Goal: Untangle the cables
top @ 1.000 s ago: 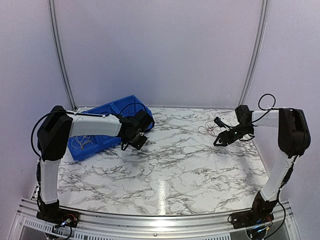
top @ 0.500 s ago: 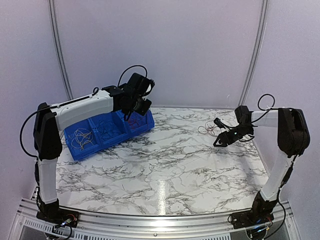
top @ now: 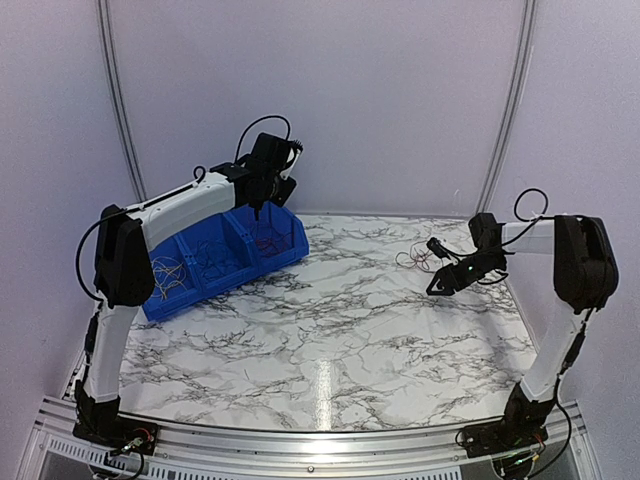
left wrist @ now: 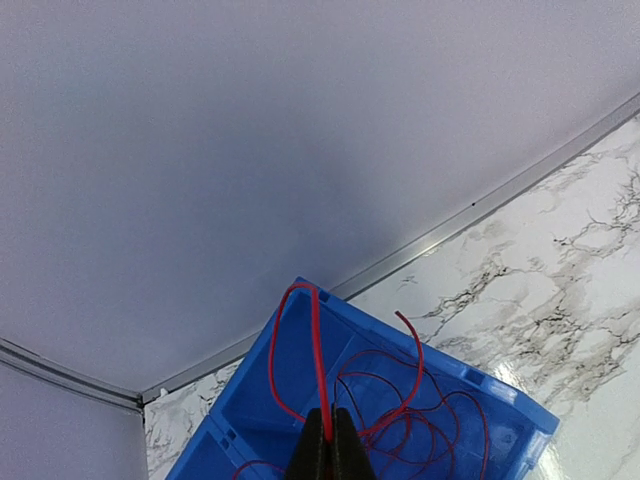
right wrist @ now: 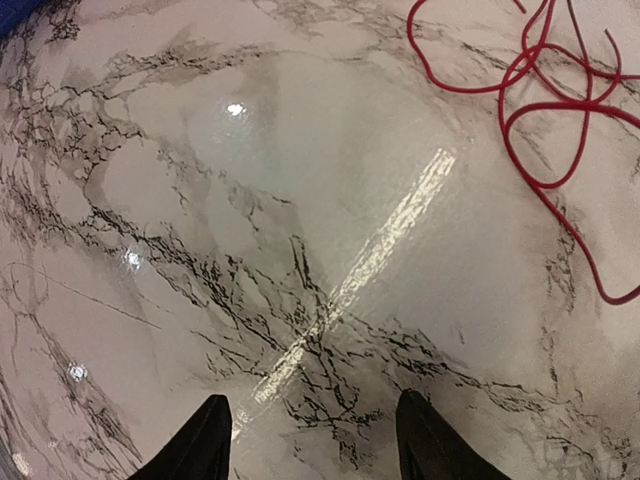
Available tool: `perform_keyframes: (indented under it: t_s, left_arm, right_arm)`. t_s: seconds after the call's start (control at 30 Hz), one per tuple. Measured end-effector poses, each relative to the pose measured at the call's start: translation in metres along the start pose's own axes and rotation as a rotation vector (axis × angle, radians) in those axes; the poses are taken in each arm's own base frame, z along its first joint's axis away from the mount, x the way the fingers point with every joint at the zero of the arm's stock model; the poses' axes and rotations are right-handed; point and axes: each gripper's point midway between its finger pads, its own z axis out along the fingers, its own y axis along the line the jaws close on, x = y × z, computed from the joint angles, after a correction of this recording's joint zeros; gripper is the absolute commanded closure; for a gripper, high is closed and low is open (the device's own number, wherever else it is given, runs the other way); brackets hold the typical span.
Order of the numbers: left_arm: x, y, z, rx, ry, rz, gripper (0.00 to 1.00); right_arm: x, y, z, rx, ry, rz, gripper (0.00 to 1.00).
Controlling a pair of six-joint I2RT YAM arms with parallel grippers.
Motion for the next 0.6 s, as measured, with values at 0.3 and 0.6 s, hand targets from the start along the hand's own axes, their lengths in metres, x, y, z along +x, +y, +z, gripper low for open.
perform_keyframes:
  t_s: [0.3,0.6]
  left_arm:
    - [0.017,0.006,0.022,-0.039,0.006,0.02,1.0]
    - [0.101,-0.043,0.058,0.024,0.169,0.063,1.0]
  right_arm:
    - [-0.003,-0.001,0.0,0.002,-0.003,-0.01,0.43]
    - [-0.003,-0.002,-0.001,0.002,-0.004,-0.007,0.44]
